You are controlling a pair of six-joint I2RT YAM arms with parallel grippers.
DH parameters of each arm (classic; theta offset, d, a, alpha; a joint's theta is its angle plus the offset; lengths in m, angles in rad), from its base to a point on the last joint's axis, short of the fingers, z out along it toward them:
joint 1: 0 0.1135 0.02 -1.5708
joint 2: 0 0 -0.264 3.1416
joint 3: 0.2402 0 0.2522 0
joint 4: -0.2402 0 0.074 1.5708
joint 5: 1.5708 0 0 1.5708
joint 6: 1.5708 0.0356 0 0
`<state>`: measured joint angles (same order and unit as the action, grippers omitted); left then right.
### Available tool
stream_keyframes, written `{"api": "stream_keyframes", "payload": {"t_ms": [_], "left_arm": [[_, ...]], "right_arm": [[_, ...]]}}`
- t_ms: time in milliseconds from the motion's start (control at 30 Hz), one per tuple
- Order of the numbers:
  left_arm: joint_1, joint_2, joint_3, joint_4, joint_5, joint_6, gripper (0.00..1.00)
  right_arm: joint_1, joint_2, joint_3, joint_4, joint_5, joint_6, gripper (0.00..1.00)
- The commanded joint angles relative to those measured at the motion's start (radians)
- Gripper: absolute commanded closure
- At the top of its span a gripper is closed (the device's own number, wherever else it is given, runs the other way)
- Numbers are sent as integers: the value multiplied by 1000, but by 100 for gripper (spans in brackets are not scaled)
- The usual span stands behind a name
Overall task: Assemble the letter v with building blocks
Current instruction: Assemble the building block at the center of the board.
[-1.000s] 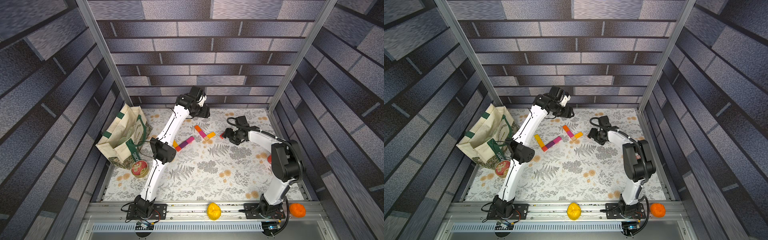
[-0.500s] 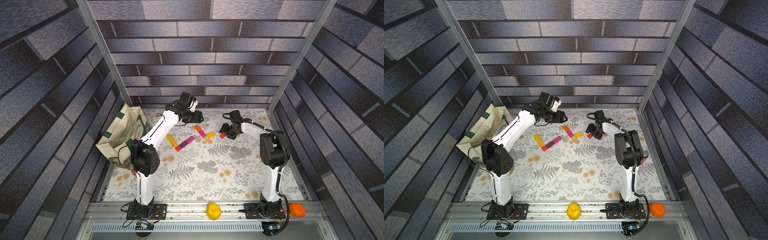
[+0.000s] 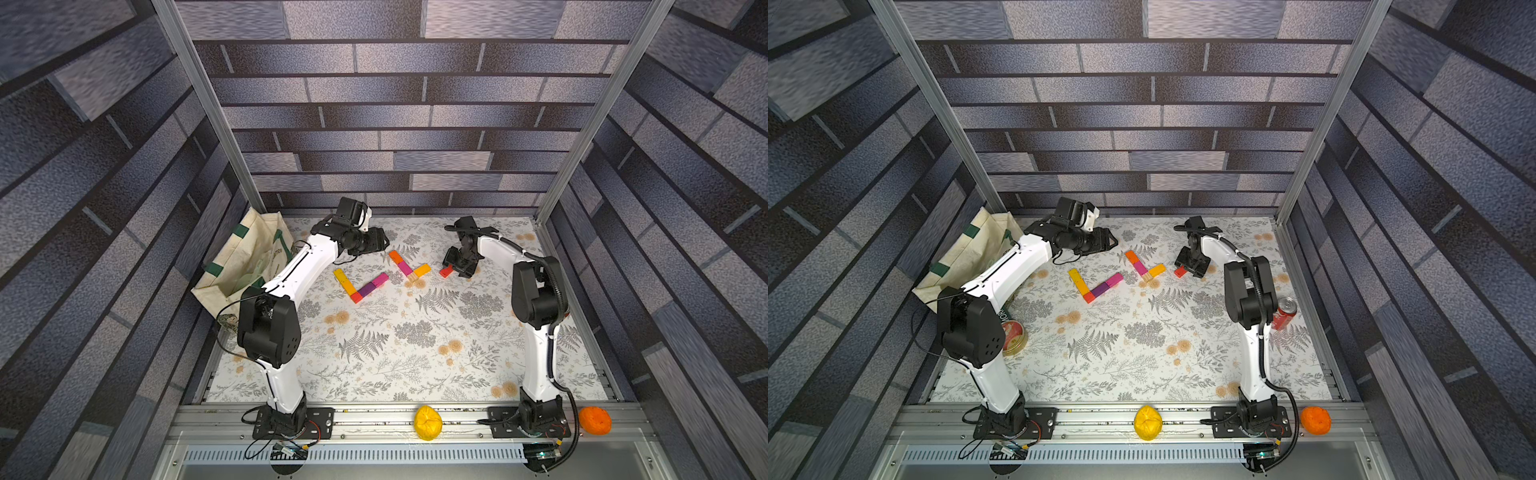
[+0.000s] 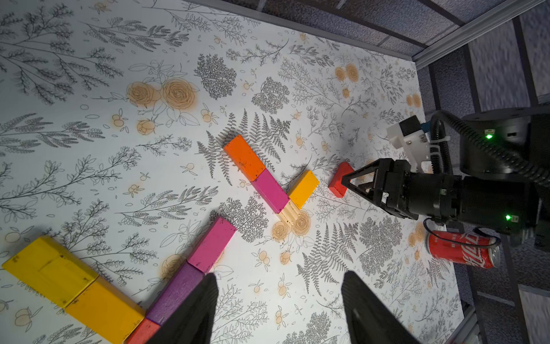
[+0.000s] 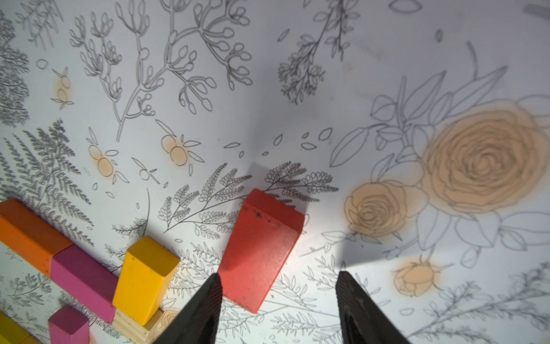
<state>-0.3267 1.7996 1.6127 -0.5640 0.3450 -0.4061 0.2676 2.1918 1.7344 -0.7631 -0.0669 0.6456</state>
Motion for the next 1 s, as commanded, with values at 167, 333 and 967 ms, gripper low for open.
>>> {"api": "stream_keyframes", "payload": {"t_ms": [167,333,967], "left_arm": [[31,-90,-79,46,20,-38,31],[31,-96,-95,50,19,-37,31],[45,-107,-137,17,18,-5,30]], "right_arm": [[-4,60,62,-50,-6,41,39],[-2,84,99,-50,-15,52,39],[22,154,157,-164,-43,52,54]]}}
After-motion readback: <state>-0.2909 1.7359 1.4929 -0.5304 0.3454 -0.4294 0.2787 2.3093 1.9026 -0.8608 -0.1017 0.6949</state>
